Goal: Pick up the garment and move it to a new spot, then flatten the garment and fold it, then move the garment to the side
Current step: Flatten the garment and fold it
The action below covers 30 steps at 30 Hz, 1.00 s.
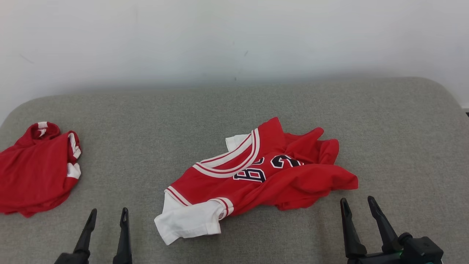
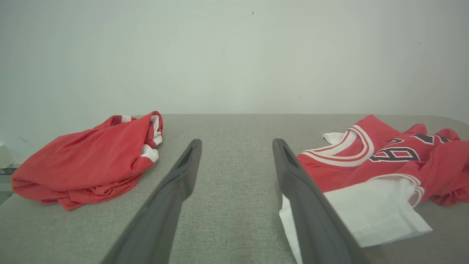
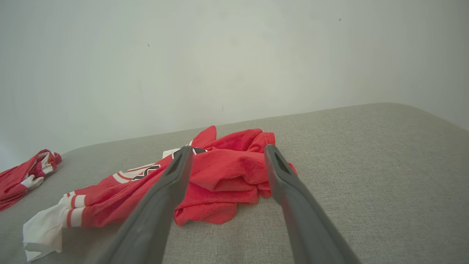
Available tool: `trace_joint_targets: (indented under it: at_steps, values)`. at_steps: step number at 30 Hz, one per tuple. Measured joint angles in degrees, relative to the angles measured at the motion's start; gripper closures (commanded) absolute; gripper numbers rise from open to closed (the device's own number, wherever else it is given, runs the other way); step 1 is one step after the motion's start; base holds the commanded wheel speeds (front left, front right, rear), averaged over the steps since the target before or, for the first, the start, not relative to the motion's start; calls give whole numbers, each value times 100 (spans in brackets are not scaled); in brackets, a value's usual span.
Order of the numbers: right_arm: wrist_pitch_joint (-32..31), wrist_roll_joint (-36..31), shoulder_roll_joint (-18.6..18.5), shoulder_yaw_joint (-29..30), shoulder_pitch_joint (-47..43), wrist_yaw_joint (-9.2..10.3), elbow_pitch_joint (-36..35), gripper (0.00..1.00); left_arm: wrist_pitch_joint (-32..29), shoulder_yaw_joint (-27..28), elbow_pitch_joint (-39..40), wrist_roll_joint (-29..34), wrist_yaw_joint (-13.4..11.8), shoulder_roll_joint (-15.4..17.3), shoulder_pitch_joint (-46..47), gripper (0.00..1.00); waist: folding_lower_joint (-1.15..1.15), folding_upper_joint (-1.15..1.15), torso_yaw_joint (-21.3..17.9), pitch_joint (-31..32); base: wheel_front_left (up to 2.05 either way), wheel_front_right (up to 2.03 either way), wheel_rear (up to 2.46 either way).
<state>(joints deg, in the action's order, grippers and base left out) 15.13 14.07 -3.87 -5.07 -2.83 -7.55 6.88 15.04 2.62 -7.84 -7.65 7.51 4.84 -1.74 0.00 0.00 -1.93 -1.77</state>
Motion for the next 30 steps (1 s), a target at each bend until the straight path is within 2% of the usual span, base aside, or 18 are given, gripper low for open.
trace_joint_targets:
  at_steps: [3, 6, 12, 20, 26, 30]
  values:
    - [-1, 0, 4, -19, 88, 0, 82, 0, 0, -160, -94, -46, 0, 197, 322, 0, 0, 0, -69, -55, 0, 0, 0]
    - [-1, 0, 12, -26, 176, 0, 177, 0, -244, -479, -247, -390, 0, 419, 788, 0, 0, 0, -157, -128, 0, 0, 0]
    - [0, 53, 54, -151, 388, 0, 377, 0, -972, -1358, -467, -1072, 3, 1439, 1993, 0, 1, 1, -388, -360, 0, 0, 0]
    - [0, 162, 87, -297, 616, 0, 599, 0, -1893, -2360, -633, -2060, 2, 2427, 3072, 0, 1, 1, -797, -751, 0, 0, 0]
    - [0, 313, 92, -370, 726, 0, 676, 0, -2413, -2951, -876, -2693, 2, 2853, 3410, 0, 1, 1, -1132, -980, 0, 0, 0]
    - [-1, 366, 93, -439, 786, 0, 725, 0, -2649, -3424, -1003, -2762, 3, 3086, 3535, 0, 1, 1, -1317, -1093, 0, 0, 0]
